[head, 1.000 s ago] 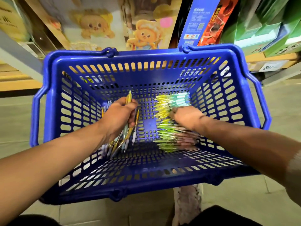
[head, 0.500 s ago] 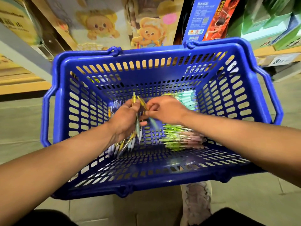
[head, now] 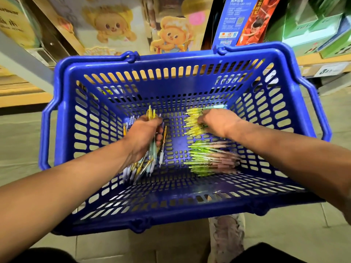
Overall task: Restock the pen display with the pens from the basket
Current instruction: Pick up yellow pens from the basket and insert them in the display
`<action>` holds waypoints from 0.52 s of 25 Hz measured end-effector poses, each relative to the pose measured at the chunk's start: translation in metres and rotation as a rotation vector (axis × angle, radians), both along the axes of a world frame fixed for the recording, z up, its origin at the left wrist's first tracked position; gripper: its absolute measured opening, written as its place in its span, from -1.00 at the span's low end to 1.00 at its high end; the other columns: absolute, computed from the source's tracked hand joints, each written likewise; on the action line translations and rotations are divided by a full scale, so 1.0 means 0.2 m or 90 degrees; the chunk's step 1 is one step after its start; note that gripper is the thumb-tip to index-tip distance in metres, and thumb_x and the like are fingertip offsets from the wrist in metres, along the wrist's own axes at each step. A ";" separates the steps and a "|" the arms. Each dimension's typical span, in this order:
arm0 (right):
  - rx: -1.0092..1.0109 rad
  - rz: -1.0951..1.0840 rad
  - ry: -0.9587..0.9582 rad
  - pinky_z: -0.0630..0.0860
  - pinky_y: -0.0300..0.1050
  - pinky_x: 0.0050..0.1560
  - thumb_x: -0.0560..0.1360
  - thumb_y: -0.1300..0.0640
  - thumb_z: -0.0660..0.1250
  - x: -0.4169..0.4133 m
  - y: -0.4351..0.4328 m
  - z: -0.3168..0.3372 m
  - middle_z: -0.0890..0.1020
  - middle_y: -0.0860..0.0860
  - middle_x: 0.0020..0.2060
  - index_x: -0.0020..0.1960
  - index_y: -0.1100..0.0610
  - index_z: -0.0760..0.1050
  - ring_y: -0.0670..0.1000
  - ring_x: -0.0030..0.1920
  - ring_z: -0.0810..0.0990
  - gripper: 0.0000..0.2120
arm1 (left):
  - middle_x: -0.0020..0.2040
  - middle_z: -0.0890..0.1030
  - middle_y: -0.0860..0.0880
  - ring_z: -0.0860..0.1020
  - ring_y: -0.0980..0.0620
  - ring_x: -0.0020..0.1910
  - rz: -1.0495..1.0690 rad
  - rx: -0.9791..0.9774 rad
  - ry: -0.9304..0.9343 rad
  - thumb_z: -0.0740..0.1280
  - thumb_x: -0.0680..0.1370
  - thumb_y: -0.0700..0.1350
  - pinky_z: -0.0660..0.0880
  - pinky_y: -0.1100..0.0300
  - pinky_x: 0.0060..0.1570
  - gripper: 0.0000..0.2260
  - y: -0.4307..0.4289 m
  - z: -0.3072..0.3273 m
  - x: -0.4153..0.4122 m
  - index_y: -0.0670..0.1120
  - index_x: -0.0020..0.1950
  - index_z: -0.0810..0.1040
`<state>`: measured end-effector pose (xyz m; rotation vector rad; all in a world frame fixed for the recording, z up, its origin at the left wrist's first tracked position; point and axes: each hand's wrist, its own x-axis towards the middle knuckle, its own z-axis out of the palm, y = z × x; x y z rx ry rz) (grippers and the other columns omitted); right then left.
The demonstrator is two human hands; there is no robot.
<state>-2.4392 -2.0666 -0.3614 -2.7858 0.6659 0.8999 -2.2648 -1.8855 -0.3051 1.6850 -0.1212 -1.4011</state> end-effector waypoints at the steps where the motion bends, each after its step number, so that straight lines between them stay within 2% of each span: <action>1: -0.033 0.029 -0.008 0.63 0.05 0.01 0.56 0.17 0.36 0.00 0.01 -0.02 0.56 0.05 0.14 0.31 0.03 0.49 0.17 0.07 0.63 -0.67 | -0.31 0.46 -0.03 0.41 0.06 -0.43 -0.004 -0.004 -0.004 0.28 0.68 -0.15 0.36 0.15 -0.44 -0.92 0.00 0.00 0.00 -0.13 0.05 0.41; 4: -0.093 0.091 -0.034 0.58 0.01 -0.09 0.56 0.26 0.33 0.00 0.03 -0.07 0.59 0.06 0.08 0.29 0.09 0.48 0.18 0.02 0.65 -0.68 | -0.34 0.46 -0.03 0.41 0.06 -0.44 0.011 -0.006 -0.002 0.29 0.67 -0.18 0.36 0.15 -0.44 -0.92 -0.01 -0.01 0.00 -0.17 0.05 0.42; 7: -0.050 0.047 -0.025 0.62 0.00 -0.04 0.56 0.27 0.33 0.00 0.00 -0.07 0.59 0.08 0.06 0.23 0.11 0.53 0.19 0.00 0.65 -0.74 | -0.30 0.58 -0.09 0.51 0.03 -0.42 0.044 0.009 0.014 0.24 0.70 -0.16 0.50 0.15 -0.39 -0.87 -0.01 -0.02 -0.01 -0.21 0.04 0.47; 10: -0.008 -0.018 -0.034 0.63 0.01 -0.02 0.60 0.23 0.31 -0.01 -0.01 -0.03 0.58 0.05 0.05 0.14 0.08 0.55 0.13 -0.05 0.63 -0.85 | -0.12 0.70 -0.16 0.66 -0.04 -0.25 0.050 0.013 0.023 0.19 0.73 -0.11 0.64 0.09 -0.15 -0.79 -0.01 -0.03 -0.02 -0.21 0.04 0.51; 13: 0.079 -0.128 -0.191 0.59 -0.06 -0.04 0.64 0.05 0.29 0.05 0.05 0.06 0.58 -0.06 -0.03 0.09 0.00 0.54 0.01 -0.09 0.60 -0.92 | 0.07 0.71 -0.19 0.70 -0.14 0.02 0.064 0.009 0.021 0.18 0.72 -0.10 0.64 -0.05 0.10 -0.77 -0.02 -0.04 -0.03 -0.23 0.16 0.53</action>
